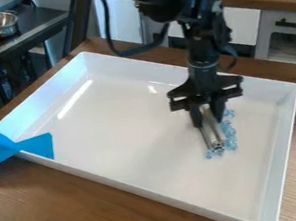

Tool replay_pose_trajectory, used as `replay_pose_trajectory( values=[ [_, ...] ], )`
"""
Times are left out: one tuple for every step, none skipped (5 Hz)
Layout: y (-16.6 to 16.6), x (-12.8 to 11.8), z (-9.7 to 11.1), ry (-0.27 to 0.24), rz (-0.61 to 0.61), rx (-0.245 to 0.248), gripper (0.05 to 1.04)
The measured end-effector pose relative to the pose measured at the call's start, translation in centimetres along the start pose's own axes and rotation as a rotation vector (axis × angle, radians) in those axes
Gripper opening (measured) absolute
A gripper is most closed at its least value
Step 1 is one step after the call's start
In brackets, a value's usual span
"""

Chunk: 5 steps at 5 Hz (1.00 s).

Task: Sweep into pile

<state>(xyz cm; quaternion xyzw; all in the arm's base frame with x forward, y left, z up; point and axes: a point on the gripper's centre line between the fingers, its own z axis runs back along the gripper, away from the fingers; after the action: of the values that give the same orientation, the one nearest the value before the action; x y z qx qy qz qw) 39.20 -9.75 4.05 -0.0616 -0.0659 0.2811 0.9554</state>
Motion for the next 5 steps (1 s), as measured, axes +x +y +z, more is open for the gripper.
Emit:
replay_pose_trajectory(
  values=[
    [-2.1,-0.6,-0.1,0.015,-0.006,-0.016,0.372],
    [-3.9,-1.1,-0.1,0.018,-0.013,-0.033,0.372],
    [-5.0,-1.3,0.3,0.030,-0.017,-0.048,0.372],
    [-5.7,-1.3,1.1,0.047,-0.014,-0.068,0.372],
    [-4.8,-0.7,4.0,0.055,-0.008,-0.116,0.372]
  ],
)
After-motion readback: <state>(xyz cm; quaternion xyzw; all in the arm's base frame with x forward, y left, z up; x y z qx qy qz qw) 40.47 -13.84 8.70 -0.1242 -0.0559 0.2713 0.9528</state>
